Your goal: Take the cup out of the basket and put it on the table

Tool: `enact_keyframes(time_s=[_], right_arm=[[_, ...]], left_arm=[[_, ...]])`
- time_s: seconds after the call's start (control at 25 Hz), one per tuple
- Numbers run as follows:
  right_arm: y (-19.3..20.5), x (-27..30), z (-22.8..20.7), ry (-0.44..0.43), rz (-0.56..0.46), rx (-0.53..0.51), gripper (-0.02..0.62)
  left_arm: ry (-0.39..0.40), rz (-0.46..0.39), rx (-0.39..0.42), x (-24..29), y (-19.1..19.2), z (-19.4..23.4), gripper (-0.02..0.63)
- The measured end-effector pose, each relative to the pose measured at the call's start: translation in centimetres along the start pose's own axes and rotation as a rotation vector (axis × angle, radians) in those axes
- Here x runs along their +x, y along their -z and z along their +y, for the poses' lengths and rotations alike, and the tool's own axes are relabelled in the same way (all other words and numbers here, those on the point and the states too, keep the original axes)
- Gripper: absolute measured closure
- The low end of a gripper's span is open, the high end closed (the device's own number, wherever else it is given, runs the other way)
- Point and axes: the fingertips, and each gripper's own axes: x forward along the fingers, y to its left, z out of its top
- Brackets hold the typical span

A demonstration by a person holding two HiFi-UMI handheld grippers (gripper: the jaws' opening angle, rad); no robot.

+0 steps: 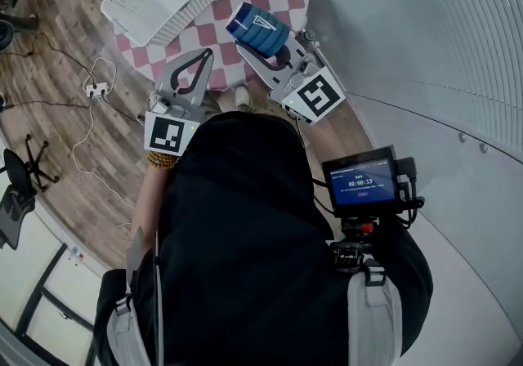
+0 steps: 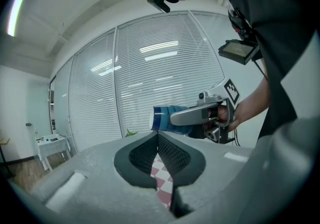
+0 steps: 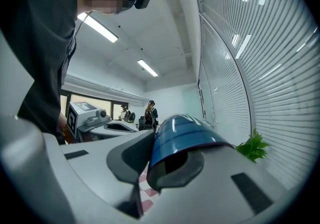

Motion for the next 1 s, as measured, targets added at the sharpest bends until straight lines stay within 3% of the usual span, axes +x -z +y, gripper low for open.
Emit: enact_keyframes(time_s=[0.24,0.4,0.56,1.0], right_arm=[[1.3,-0.9,0.5,0.008,-0.014,0.05,0.554],[1.8,-0.9,1.2,0.011,-0.012,0.059,0.554],[2.6,-0.9,1.6,0.021,-0.007,0.073,0.554],[3.9,-2.5,1.3,0.064,0.003,0.094,0.554]], left_arm=[[0.023,0.005,0.044,-0.5,0.3,-1.2,0.6],[0.021,0.012,0.017,-0.7,0.7,-1.5,0.6],[0.004,0.005,-0.061,-1.1,1.2,-1.6,0.6],[0.018,0.016,-0.089,-0.7,2.6,-2.0,0.6]])
